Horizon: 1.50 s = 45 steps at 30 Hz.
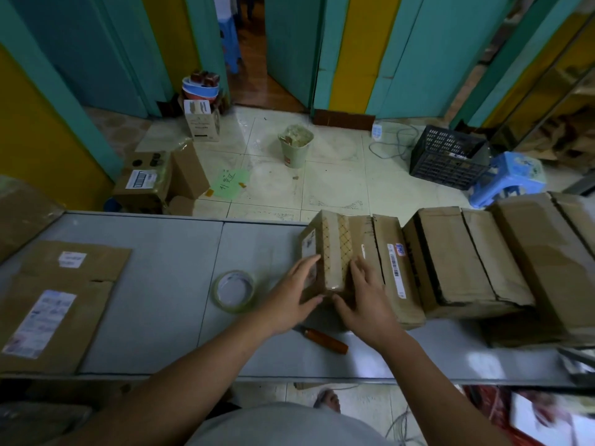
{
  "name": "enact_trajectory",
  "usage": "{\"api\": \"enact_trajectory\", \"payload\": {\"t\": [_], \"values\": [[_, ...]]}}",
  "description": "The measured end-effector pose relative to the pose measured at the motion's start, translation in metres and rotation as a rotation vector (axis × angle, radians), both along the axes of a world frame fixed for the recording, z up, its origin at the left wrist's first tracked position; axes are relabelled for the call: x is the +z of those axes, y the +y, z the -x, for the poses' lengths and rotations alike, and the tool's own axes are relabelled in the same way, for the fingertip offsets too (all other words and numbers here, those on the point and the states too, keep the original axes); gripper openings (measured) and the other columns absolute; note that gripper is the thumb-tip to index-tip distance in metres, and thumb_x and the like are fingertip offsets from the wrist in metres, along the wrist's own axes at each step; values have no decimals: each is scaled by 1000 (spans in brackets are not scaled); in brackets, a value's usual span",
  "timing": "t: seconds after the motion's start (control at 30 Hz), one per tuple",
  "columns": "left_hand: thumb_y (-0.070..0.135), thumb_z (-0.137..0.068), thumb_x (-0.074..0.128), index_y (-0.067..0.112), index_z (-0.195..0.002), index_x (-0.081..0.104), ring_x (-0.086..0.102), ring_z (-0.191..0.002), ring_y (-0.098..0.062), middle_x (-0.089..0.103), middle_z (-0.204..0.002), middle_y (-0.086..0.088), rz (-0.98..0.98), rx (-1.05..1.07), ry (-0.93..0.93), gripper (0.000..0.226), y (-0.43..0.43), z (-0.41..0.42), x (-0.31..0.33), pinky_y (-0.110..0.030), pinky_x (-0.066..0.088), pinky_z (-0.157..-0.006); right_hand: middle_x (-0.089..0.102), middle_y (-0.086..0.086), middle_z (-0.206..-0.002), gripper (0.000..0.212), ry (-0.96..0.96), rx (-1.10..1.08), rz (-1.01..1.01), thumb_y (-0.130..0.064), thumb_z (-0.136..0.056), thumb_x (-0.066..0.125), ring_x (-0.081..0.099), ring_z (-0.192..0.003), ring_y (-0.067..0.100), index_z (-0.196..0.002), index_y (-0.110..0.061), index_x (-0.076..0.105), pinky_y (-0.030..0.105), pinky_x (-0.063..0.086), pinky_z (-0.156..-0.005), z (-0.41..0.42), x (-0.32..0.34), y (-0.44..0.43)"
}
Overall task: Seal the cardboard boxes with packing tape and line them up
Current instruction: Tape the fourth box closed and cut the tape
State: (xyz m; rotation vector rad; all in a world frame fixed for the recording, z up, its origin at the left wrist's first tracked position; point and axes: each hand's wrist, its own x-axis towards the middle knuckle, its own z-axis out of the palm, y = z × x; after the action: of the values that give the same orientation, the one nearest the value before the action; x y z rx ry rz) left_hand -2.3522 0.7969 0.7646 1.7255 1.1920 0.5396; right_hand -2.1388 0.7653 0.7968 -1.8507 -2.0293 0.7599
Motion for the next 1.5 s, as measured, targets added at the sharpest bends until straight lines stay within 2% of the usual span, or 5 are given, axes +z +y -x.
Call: {"api": "enact_trajectory", "payload": {"t": [0.5,0.7,0.93,1.17,1.5], "values": [[42,-87,82,22,-123,57,60,-117,-21,58,-125,4,-133,231,502,49,-7,78,-13,-35,51,-94,22,-6,-164,70,-9,45,-216,-62,-94,61,22,-152,23,-154,-34,35,60,36,-118,39,31,12],[55,-95,69,13,-147,55,49,-144,-30,50,-159,-11,-109,170,860,68,-19,121,-41,-36,39,-116,40,-2,-158,58,-30,97,-270,-58,-96,60,24,-153,20,-146,-28,53,45,21,-121,53,36,22],[41,-92,80,11,-111,76,60,-128,-37,66,-139,-16,-230,90,616,35,-20,132,3,-34,51,-101,60,-6,-135,43,80,205,-254,-42,-98,69,44,-130,9,-136,-24,64,40,42,-113,71,51,38],[57,-94,68,46,-93,52,50,-88,-11,52,-85,16,-396,-81,397,20,-18,112,82,-31,49,-69,43,-7,-156,91,225,431,27,-46,-86,83,39,-141,3,-161,-23,36,24,32,-119,94,72,56],[54,-96,67,35,-88,58,45,-91,6,55,-88,19,-402,-61,354,23,-8,104,97,-17,40,-69,68,2,-126,54,357,290,-308,-29,-86,84,63,-117,10,-135,-10,70,22,49,-105,96,72,34]]}}
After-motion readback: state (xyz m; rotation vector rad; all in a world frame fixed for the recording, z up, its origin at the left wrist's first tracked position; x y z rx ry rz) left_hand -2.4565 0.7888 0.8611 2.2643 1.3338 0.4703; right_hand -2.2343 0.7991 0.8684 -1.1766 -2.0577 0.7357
